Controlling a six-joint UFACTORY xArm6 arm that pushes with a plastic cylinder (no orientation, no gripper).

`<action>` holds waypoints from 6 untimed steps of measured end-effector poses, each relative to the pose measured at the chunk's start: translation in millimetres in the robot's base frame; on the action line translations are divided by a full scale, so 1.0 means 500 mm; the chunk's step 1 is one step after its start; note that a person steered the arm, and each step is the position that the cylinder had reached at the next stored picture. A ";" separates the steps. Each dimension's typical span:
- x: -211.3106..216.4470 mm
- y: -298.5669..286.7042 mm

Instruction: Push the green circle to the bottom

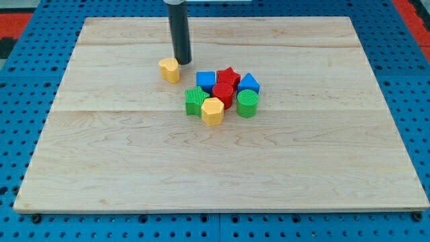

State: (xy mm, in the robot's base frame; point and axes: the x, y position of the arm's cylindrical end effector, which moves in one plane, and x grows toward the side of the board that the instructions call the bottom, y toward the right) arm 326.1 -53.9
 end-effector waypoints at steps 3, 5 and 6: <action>0.081 0.117; 0.230 0.247; 0.312 0.310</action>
